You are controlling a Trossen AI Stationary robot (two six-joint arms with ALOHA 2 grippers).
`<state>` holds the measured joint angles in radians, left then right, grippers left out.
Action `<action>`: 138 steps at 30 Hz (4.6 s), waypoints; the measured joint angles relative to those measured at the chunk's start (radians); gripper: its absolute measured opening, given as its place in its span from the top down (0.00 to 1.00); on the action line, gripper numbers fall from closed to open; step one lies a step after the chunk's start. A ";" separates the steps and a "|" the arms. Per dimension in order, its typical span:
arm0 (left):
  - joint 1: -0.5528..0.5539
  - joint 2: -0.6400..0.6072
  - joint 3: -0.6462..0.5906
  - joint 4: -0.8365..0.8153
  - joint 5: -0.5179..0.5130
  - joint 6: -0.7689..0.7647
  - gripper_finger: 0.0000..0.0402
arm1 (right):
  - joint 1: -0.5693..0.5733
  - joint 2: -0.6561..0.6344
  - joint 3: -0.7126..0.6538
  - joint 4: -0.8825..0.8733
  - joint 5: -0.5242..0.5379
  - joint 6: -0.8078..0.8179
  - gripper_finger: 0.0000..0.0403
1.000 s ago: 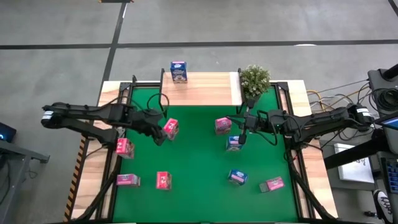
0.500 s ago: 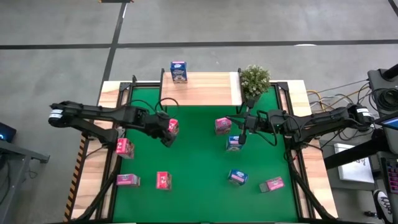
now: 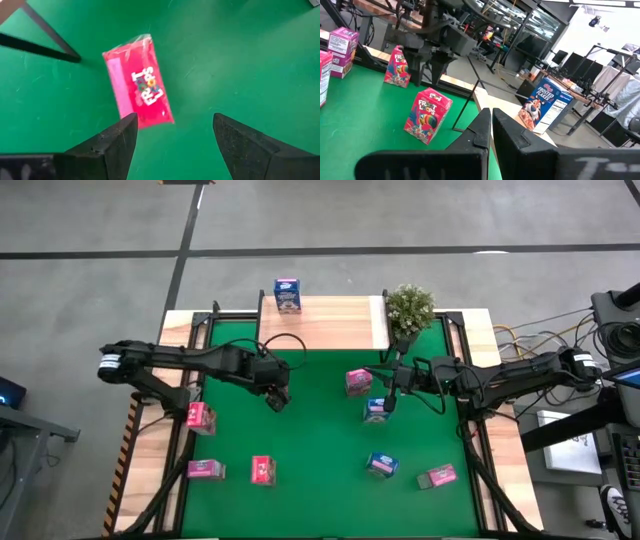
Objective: Stack cereal on shelf
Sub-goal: Put the top red cereal box on the shelf
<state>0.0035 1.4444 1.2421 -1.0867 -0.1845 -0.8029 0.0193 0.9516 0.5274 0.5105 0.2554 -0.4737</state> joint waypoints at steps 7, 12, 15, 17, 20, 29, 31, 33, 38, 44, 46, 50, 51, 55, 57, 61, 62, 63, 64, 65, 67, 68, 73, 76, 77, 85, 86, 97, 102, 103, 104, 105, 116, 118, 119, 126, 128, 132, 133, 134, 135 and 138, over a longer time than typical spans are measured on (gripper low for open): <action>0.012 0.047 -0.014 -0.028 -0.104 0.029 0.40 | 0.000 0.000 0.000 -0.004 0.000 0.000 0.98; 0.017 0.049 -0.021 -0.012 -0.106 0.040 0.40 | 0.000 0.000 0.000 -0.004 0.001 0.000 0.98; 0.017 0.049 -0.030 -0.005 -0.106 0.040 0.40 | 0.000 0.000 0.000 -0.004 0.007 -0.002 0.98; 0.017 0.048 -0.041 0.010 -0.109 0.040 0.40 | 0.000 0.000 0.000 -0.004 0.007 -0.002 0.98; 0.017 0.048 -0.067 0.029 -0.119 0.042 0.41 | 0.000 0.000 0.000 -0.004 0.007 -0.002 0.98; 0.016 0.048 -0.120 0.095 -0.125 0.050 0.43 | 0.000 0.000 0.000 -0.004 0.007 -0.002 0.98; 0.016 0.047 -0.119 0.096 -0.125 0.057 0.43 | 0.000 0.000 0.000 -0.004 0.007 -0.002 0.98; 0.016 0.047 -0.118 0.102 -0.125 0.061 0.43 | 0.000 0.000 0.000 -0.004 0.007 -0.002 0.98; 0.016 0.047 -0.118 0.101 -0.125 0.062 0.52 | 0.000 0.000 0.000 -0.004 0.007 -0.002 0.98; 0.016 0.047 -0.118 0.101 -0.123 0.057 0.62 | 0.000 0.000 0.000 -0.005 0.007 -0.001 0.98; 0.016 0.046 -0.114 0.094 -0.112 0.062 0.63 | 0.000 0.000 0.000 -0.005 0.007 0.001 0.98; 0.012 0.045 -0.062 0.088 -0.047 0.153 0.63 | 0.000 0.000 0.000 -0.010 0.007 0.001 0.98; 0.012 0.045 -0.042 0.083 -0.030 0.191 0.63 | 0.000 0.000 0.000 -0.012 0.007 0.001 0.98; 0.010 0.045 0.061 0.082 0.050 0.389 0.63 | 0.000 0.000 0.000 -0.018 0.008 0.012 0.98; 0.010 0.045 0.120 0.082 0.064 0.487 0.63 | 0.000 0.000 0.000 -0.020 0.008 0.015 0.98; 0.033 0.051 0.240 0.084 0.063 0.670 0.64 | 0.000 0.000 0.000 -0.023 0.008 0.019 0.98; 0.044 0.056 0.270 0.086 0.063 0.710 0.64 | 0.000 0.000 0.000 -0.024 0.008 0.020 0.98; 0.056 0.065 0.299 0.093 0.057 0.743 0.64 | 0.000 0.000 0.000 -0.025 0.008 0.020 0.98; 0.068 0.074 0.328 0.107 0.041 0.772 0.64 | 0.000 0.000 0.000 -0.025 0.008 0.021 0.98; 0.080 0.084 0.353 0.124 0.016 0.799 0.64 | 0.000 0.000 0.000 -0.026 0.008 0.021 0.98; 0.107 0.107 0.401 0.161 -0.039 0.853 0.64 | 0.000 0.000 0.000 -0.026 0.008 0.021 0.98; 0.123 0.120 0.424 0.175 -0.057 0.888 0.64 | 0.000 0.000 0.000 -0.027 0.008 0.021 0.98; 0.220 0.217 0.577 0.174 -0.061 0.980 0.64 | 0.000 0.000 0.000 -0.031 0.008 0.020 0.98; 0.277 0.284 0.660 0.152 -0.061 0.986 0.64 | 0.000 0.000 0.000 -0.034 0.008 0.018 0.98; 0.293 0.307 0.683 0.145 -0.061 0.986 0.64 | 0.000 0.000 0.000 -0.034 0.008 0.018 0.98; 0.379 0.455 0.840 0.066 -0.060 0.986 0.64 | 0.000 0.000 0.000 -0.045 0.008 0.018 0.98; 0.384 0.466 0.853 0.064 -0.059 0.986 0.63 | 0.000 0.000 0.000 -0.045 0.008 0.018 0.98; 0.407 0.549 0.897 0.049 -0.007 1.030 0.54 | 0.000 0.000 0.000 -0.051 0.008 0.018 0.98; 0.406 0.548 0.886 0.054 -0.007 1.036 0.49 | 0.000 0.000 0.000 -0.050 0.009 0.017 0.98; 0.406 0.547 0.886 0.058 -0.007 1.040 0.48 | 0.000 0.000 0.000 -0.050 0.009 0.017 0.98; 0.406 0.547 0.889 0.057 -0.007 1.045 0.47 | 0.000 0.000 0.000 -0.050 0.009 0.017 0.98; 0.406 0.547 0.893 0.058 -0.007 1.048 0.47 | 0.000 0.000 0.000 -0.050 0.009 0.017 0.98; 0.395 0.544 1.017 -0.009 -0.007 1.083 0.45 | 0.000 0.000 0.000 -0.050 0.009 0.017 0.98; 0.388 0.544 1.051 -0.048 -0.007 1.083 0.45 | 0.000 0.000 0.000 -0.050 0.009 0.017 0.98; 0.383 0.544 1.067 -0.070 -0.007 1.083 0.45 | 0.000 0.000 0.000 -0.050 0.009 0.017 0.98; 0.334 0.525 1.060 -0.206 -0.010 1.081 0.53 | 0.000 0.000 0.000 -0.051 0.009 0.019 0.98; 0.321 0.525 1.023 -0.204 -0.018 1.083 0.57 | 0.000 0.000 0.000 -0.051 0.009 0.019 0.98; 0.309 0.525 0.926 -0.167 -0.123 1.087 0.67 | 0.000 0.000 0.000 -0.051 0.009 0.018 0.98; 0.310 0.525 0.899 -0.153 -0.165 1.087 0.69 | 0.000 0.000 0.000 -0.051 0.009 0.018 0.98; 0.310 0.526 0.871 -0.133 -0.203 1.087 0.72 | 0.000 0.000 0.000 -0.051 0.009 0.018 0.98; 0.311 0.526 0.846 -0.108 -0.230 1.089 0.74 | 0.000 0.000 0.000 -0.051 0.008 0.018 0.98; 0.318 0.526 0.780 -0.015 -0.245 1.107 0.81 | 0.000 0.000 0.000 -0.052 0.008 0.018 0.98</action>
<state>0.3216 1.9705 2.0219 -1.1012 -0.4291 0.3040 0.0193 0.9512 0.5270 0.4587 0.2638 -0.4554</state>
